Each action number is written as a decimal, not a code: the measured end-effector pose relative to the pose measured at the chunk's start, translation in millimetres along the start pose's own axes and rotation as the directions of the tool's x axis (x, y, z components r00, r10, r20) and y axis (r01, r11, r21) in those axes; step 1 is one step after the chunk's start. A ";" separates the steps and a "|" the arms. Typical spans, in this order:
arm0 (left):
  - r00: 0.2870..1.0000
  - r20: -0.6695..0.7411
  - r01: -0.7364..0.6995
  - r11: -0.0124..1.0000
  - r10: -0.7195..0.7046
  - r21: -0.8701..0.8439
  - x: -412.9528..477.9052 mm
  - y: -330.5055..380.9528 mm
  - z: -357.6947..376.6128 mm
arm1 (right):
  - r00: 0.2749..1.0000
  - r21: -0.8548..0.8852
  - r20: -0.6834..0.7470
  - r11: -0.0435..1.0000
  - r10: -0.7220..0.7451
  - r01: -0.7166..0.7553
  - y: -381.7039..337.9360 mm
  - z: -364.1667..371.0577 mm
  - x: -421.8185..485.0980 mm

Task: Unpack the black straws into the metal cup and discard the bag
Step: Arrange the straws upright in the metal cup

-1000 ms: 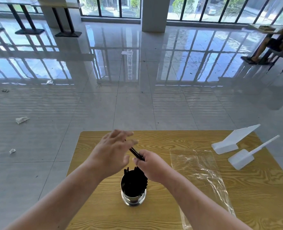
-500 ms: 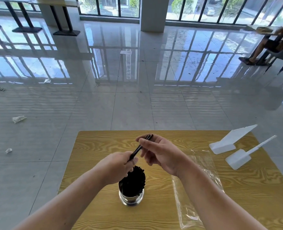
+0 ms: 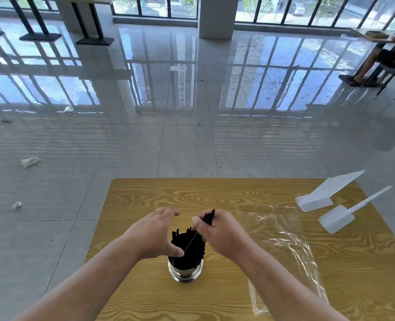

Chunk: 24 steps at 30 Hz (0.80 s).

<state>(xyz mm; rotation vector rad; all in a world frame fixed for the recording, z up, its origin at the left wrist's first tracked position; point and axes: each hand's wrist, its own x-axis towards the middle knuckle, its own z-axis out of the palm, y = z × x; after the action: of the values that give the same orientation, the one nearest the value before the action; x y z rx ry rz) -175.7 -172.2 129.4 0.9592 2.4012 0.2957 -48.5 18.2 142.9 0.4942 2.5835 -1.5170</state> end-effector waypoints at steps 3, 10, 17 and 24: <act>0.999 0.042 0.018 0.999 -0.016 -0.051 -1.5 -3.0 17.2 | 0.990 -0.149 0.120 0.988 0.067 -0.049 15.5 17.2 -2.9; 0.999 0.014 -0.029 0.999 0.029 -0.023 1.2 5.2 51.6 | 0.986 -0.002 -0.006 0.986 0.169 -0.169 44.4 19.1 -15.3; 0.998 -0.041 -0.042 0.996 0.045 0.079 13.9 27.0 65.1 | 0.925 -0.030 0.147 0.937 0.349 -0.349 66.1 34.9 -26.9; 0.991 -0.117 -0.052 0.990 0.067 0.131 21.0 36.1 55.2 | 0.935 -0.038 0.143 0.946 0.325 -0.323 61.2 40.2 -24.3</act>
<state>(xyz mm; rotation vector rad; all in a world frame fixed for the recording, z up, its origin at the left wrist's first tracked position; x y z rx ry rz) -137.3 -131.3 88.9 1.1008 2.5303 0.2299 -8.4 5.5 78.3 0.7354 2.2630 -1.3659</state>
